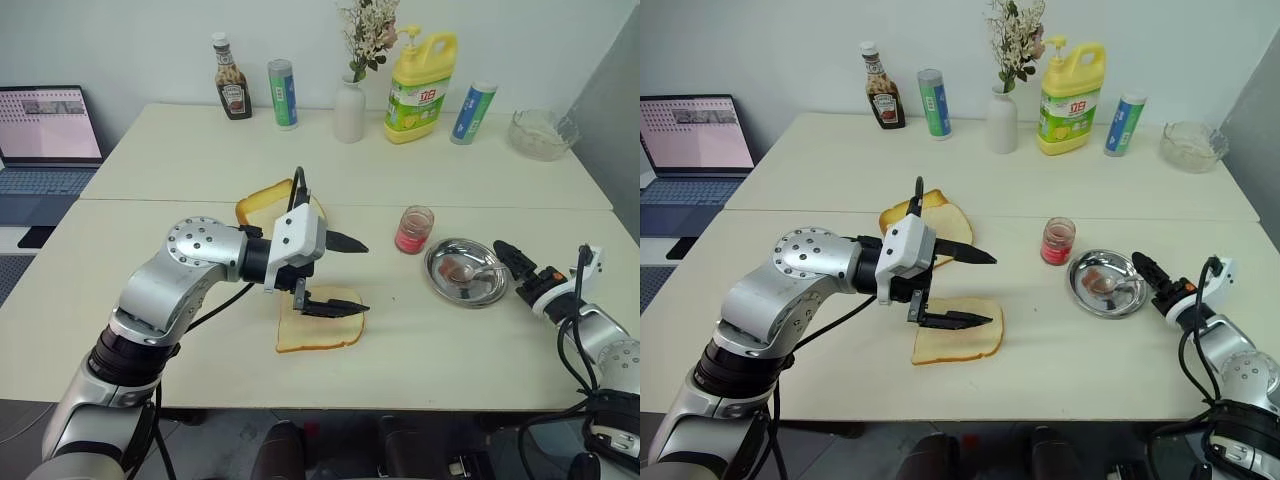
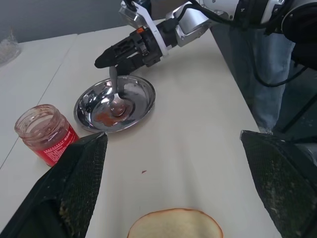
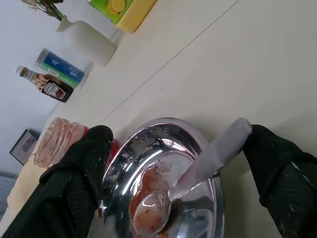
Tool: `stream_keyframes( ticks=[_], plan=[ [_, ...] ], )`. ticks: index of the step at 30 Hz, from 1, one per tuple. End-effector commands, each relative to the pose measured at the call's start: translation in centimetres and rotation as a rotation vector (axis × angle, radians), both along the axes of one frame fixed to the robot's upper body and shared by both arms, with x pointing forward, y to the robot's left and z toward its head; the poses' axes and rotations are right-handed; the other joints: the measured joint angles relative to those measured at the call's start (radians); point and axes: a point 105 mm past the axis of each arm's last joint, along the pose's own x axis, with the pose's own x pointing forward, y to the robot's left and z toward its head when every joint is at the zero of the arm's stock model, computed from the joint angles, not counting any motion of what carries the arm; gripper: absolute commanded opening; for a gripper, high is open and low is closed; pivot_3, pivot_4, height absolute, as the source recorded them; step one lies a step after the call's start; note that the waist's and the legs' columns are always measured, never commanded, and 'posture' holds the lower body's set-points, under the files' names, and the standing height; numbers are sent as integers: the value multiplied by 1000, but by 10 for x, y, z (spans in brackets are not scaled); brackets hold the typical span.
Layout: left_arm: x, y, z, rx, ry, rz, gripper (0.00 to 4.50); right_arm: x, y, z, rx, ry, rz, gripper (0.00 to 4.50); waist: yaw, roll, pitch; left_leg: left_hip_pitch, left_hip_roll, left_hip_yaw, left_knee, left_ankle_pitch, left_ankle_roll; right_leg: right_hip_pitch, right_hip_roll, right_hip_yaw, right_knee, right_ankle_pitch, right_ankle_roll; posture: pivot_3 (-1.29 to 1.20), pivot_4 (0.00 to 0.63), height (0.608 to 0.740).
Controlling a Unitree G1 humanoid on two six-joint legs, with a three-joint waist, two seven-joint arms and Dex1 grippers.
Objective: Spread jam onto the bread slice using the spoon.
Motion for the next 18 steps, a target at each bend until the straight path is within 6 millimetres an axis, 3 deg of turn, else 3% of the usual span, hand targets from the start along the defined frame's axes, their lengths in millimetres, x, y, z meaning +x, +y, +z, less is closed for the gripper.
stream_keyframes(
  ticks=[1, 9, 10, 18],
  plan=[
    [0, -1, 4, -5, -32, -2, 4500, 6, 5, 10, 10, -42, 28, 3242, -1, 0, 0, 0, 0, 0, 0, 0, 0, 0, 0, 0, 0, 0, 0, 0, 150, 740],
    [2, 1, 2, 5, -37, 8, 4500, 9, 7, 8, 20, -50, 36, 217, -1, 0, 0, 0, 0, 0, 0, 0, 0, 0, 0, 0, 0, 0, 0, 0, 150, 740],
    [2, 1, 1, 6, -38, 9, 4500, 8, 7, 10, 22, -59, 37, 62, -2, 1, 0, 0, 0, 0, 0, 0, 0, 0, 0, 0, 0, 0, 0, 0, 150, 740],
    [2, 0, 1, -3, -35, 19, 4500, 1, 6, 21, 17, -91, 51, 62, 0, 1, 0, 0, 0, 0, 0, 0, 0, 0, 0, 0, 0, 0, 0, 0, 150, 740]
  ],
)
